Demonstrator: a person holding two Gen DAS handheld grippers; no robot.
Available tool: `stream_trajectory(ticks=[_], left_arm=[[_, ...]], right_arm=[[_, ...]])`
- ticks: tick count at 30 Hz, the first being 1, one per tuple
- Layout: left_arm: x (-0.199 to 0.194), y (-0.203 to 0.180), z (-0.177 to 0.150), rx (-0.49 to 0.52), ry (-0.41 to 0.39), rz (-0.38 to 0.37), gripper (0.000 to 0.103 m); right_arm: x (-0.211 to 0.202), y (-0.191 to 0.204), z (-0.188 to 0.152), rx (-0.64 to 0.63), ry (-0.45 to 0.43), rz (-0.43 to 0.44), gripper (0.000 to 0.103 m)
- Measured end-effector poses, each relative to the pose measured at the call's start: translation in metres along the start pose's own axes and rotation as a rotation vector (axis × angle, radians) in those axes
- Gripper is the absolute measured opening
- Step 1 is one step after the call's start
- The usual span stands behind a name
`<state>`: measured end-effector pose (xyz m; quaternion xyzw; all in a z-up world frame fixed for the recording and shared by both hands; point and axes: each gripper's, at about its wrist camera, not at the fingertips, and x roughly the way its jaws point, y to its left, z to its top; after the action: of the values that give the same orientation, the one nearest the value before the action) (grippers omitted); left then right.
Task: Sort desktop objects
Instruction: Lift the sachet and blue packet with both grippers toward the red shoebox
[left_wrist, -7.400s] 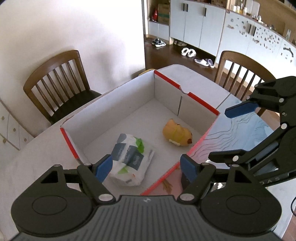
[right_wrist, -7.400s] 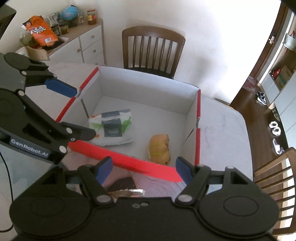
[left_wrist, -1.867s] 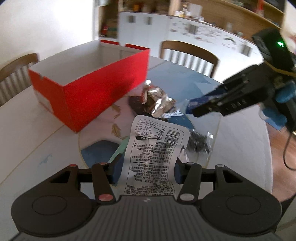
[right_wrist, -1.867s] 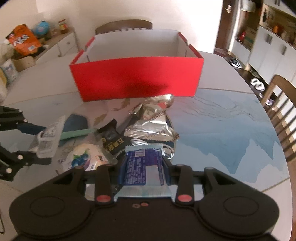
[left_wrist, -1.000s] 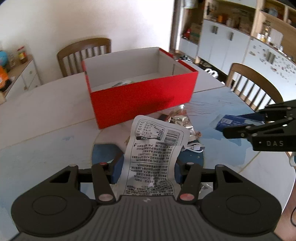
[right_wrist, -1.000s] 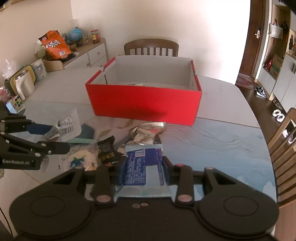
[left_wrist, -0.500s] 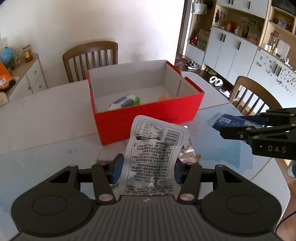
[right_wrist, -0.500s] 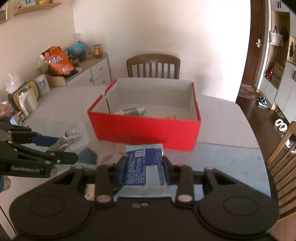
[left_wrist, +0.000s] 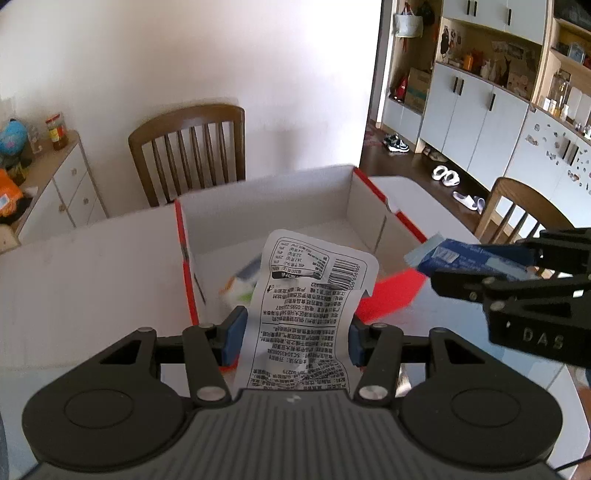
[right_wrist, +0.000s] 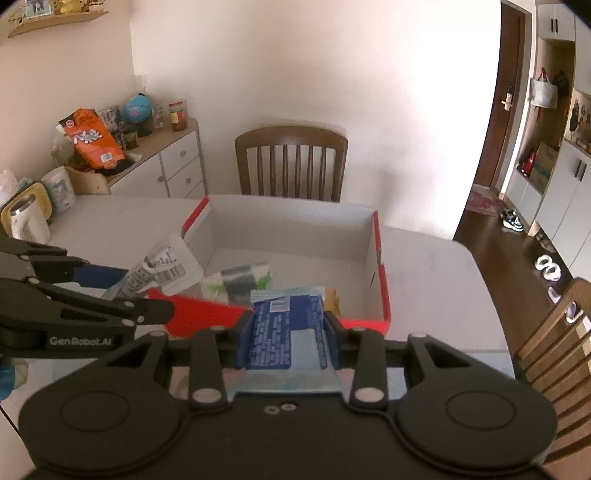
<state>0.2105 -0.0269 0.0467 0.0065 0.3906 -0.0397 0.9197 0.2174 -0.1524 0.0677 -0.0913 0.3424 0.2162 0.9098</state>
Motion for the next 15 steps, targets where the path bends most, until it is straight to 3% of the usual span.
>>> stream_trajectory(ticks=[15], left_arm=[[0.057, 0.032, 0.059, 0.015, 0.033, 0.043, 0.053]], right_arm=[[0.048, -0.003, 0.041, -0.051, 0.003, -0.038, 0.038]])
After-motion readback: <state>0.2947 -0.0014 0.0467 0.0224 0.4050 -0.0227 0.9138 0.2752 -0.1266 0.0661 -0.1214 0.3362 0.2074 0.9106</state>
